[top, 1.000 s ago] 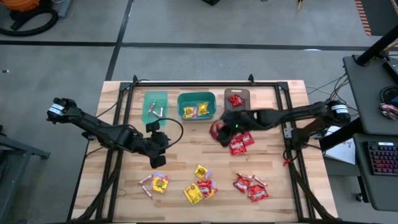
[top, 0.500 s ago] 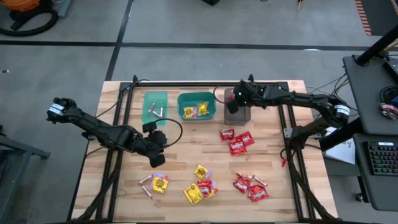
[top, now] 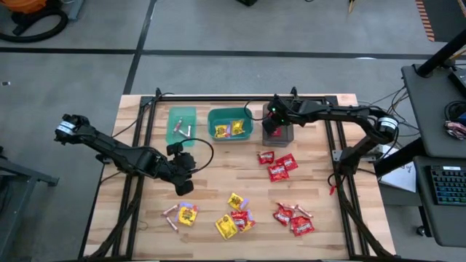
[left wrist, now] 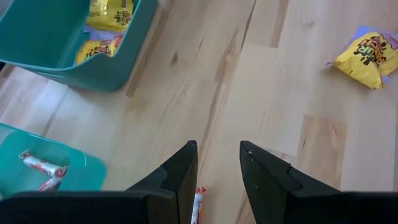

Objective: Sort candy
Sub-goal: Put the red candy into the black bin, then put the white candy into the blue bin

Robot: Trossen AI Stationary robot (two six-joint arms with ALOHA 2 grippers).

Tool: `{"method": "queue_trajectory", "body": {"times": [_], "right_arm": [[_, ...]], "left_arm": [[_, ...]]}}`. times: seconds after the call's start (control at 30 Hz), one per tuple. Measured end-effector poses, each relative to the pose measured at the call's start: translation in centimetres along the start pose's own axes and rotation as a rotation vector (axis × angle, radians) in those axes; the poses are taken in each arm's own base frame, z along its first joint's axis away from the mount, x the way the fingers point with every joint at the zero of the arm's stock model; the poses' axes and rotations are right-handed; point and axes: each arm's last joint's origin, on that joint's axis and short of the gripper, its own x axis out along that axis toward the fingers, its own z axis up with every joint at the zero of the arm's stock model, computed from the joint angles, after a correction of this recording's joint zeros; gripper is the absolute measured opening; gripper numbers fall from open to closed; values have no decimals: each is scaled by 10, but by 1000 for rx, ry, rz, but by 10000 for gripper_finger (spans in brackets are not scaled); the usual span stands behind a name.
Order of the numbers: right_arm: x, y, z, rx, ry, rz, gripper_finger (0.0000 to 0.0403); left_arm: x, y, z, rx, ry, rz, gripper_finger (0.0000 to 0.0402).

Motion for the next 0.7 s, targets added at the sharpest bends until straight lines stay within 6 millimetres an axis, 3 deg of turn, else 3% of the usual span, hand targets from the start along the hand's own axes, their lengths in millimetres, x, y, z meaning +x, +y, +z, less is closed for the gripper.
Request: {"method": "queue_trajectory", "body": {"times": [0.3, 0.7], "right_arm": [[-10, 2, 2, 3, -41, 25, 132], [-24, 15, 0, -25, -90, 79, 137]], "left_arm": [[0, 1, -3, -14, 38, -11, 105], [5, 1, -11, -6, 125, -17, 105]]}}
